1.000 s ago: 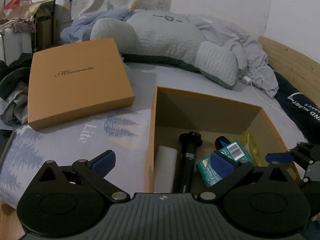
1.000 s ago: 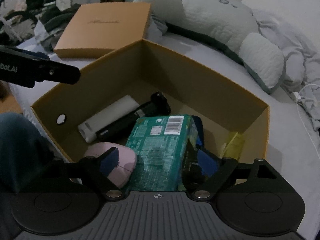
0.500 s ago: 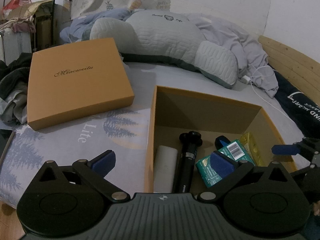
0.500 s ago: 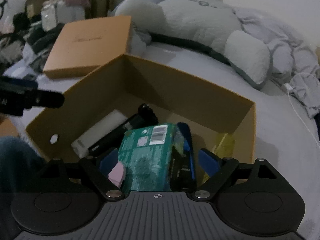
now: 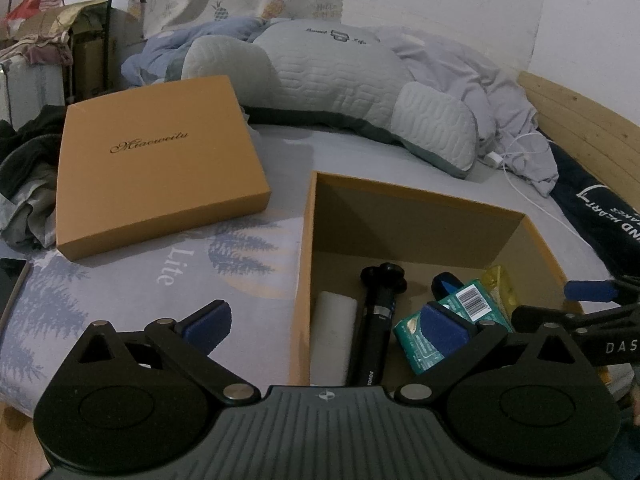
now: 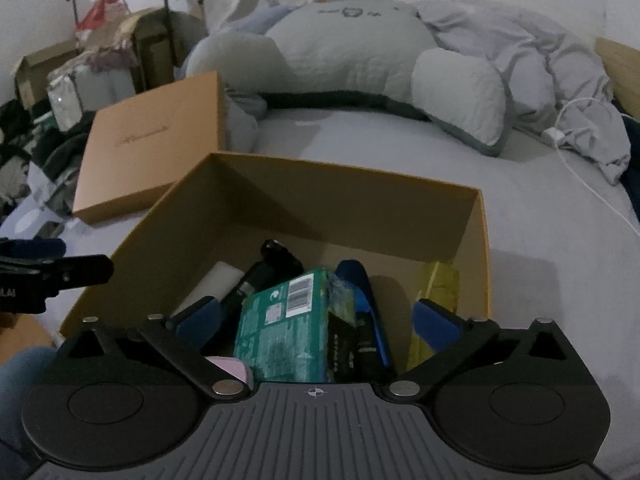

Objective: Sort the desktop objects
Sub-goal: 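Withdraw the right gripper up out of the cardboard box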

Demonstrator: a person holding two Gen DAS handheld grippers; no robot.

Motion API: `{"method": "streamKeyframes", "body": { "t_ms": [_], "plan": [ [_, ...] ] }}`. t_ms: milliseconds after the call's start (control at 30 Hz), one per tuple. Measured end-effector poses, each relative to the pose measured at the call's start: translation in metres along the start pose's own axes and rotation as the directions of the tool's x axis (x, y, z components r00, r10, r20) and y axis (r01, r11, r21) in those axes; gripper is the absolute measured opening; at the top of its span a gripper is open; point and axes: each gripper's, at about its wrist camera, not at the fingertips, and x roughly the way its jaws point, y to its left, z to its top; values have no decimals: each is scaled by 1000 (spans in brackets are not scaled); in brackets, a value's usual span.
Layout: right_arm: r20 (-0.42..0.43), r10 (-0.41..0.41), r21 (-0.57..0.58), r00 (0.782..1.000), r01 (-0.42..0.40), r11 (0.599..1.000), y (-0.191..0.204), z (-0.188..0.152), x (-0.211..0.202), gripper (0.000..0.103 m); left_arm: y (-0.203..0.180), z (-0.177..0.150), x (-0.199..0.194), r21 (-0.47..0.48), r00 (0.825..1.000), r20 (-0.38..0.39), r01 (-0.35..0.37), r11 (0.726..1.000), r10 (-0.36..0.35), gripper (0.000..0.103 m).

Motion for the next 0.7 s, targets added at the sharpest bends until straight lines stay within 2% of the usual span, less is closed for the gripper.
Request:
{"method": "streamKeyframes", "body": {
  "t_ms": [267, 700],
  "plan": [
    [14, 21, -13, 1000, -21, 1000, 5, -1, -4, 103, 4, 3, -2, -11, 1000, 9, 1, 1000, -1, 103],
    [43, 115, -40, 992, -113, 993, 31, 12, -19, 103, 20, 14, -15, -84, 999, 52, 7, 996, -3, 103]
  ]
}}
